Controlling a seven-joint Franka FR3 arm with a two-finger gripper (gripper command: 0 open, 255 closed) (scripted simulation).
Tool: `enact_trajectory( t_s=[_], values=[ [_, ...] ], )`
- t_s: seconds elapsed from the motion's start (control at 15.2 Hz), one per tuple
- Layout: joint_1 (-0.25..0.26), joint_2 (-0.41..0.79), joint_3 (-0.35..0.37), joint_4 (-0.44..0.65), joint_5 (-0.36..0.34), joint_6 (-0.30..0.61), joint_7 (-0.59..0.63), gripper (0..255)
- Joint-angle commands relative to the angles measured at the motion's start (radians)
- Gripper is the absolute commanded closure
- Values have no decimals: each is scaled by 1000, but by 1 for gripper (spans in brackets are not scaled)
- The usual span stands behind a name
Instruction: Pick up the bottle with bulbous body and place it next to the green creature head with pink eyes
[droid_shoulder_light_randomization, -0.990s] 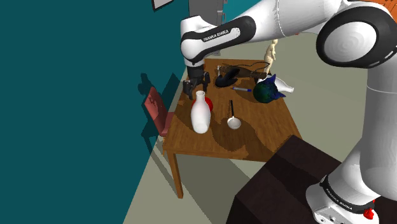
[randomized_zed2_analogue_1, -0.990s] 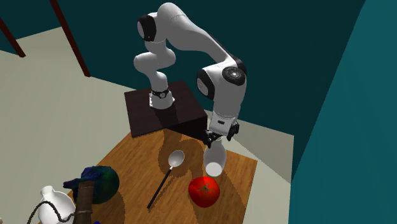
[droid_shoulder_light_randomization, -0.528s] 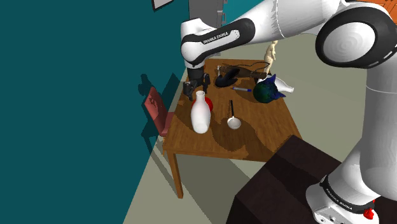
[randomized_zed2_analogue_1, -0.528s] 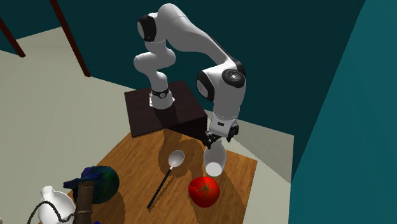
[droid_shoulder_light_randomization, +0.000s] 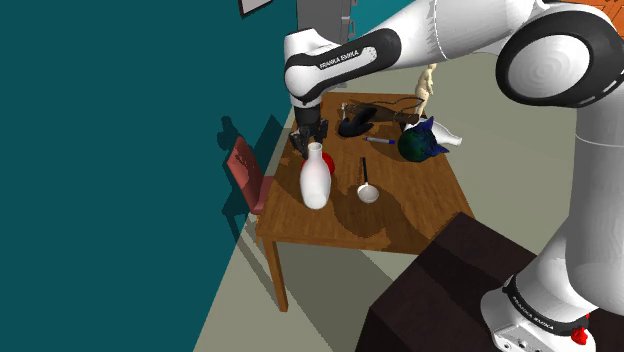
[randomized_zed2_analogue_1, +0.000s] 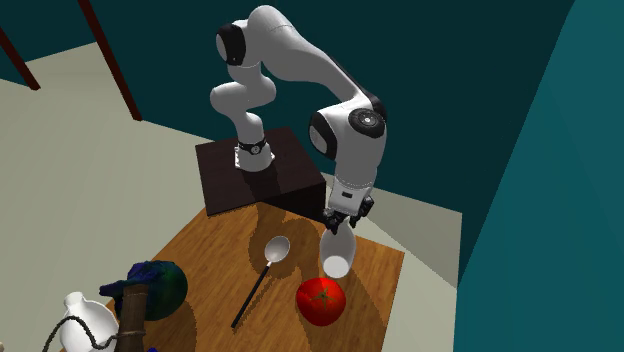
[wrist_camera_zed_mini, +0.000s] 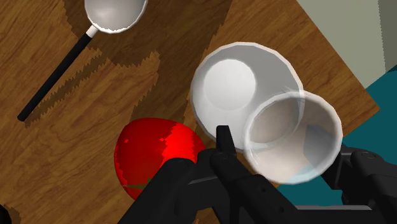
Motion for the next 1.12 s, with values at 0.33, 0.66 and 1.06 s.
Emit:
enact_trajectory(
  t_s=[0.33, 0.66, 1.06],
  values=[
    [0, -11, 1, 23, 1, -35, 0, 255],
    [0, -27, 1, 68, 2, -95, -1, 255],
    [1, -38, 2, 131, 3, -170, -1, 255]
  ],
)
